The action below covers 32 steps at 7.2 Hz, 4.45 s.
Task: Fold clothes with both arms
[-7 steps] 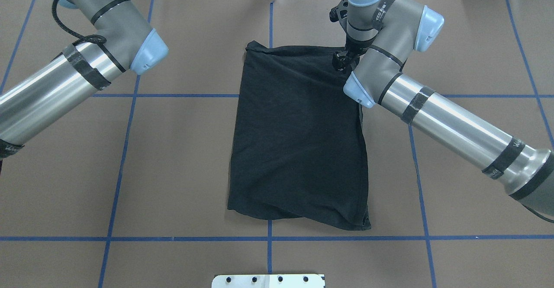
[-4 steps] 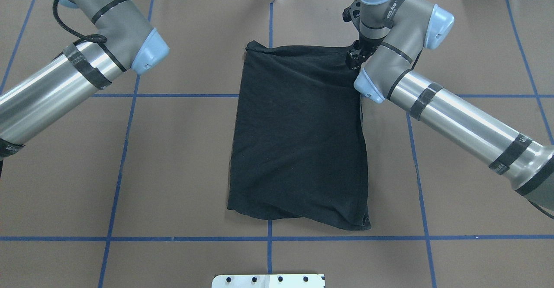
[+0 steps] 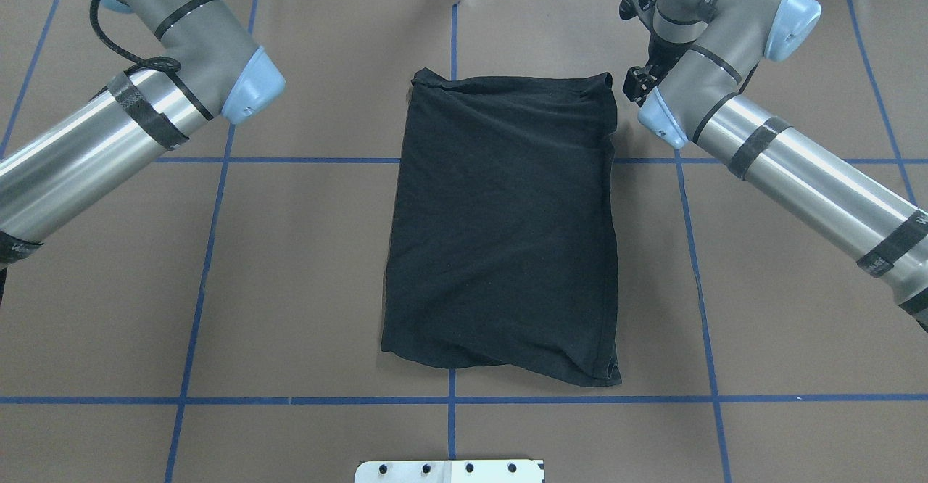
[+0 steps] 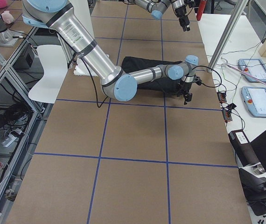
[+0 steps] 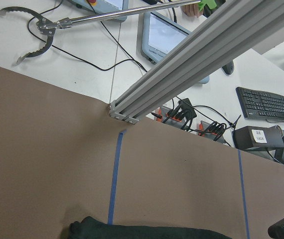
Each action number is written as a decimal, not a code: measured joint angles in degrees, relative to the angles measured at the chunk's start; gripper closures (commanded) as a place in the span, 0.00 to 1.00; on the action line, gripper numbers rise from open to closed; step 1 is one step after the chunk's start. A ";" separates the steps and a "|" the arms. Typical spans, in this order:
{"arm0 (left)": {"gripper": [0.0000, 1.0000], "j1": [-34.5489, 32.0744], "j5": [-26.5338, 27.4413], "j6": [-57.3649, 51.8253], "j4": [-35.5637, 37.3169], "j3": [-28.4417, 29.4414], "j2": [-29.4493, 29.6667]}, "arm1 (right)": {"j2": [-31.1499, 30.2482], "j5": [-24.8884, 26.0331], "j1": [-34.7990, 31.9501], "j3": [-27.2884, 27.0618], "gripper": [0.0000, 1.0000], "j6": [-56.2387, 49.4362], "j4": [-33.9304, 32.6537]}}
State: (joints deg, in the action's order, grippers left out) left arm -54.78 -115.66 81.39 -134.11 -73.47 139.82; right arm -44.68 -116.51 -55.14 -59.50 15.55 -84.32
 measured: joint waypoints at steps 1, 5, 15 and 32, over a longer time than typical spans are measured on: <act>0.00 -0.01 0.00 0.00 0.02 0.01 0.01 | 0.11 -2.68 -0.27 -2.62 0.00 0.69 -2.06; 0.00 -0.05 0.00 -0.16 -0.01 0.08 -0.07 | 2.93 -2.65 2.89 -0.64 0.00 8.24 4.71; 0.00 0.08 0.00 -0.51 -0.01 0.08 0.07 | 2.36 0.92 1.11 6.28 0.00 8.22 8.38; 0.00 0.26 0.11 0.00 0.08 -0.16 0.13 | -10.68 -9.58 7.78 -22.85 0.00 17.61 -18.04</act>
State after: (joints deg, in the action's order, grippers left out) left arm -54.52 -115.56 81.39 -134.03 -73.63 139.95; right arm -55.35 -126.10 -47.36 -82.35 33.17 -102.36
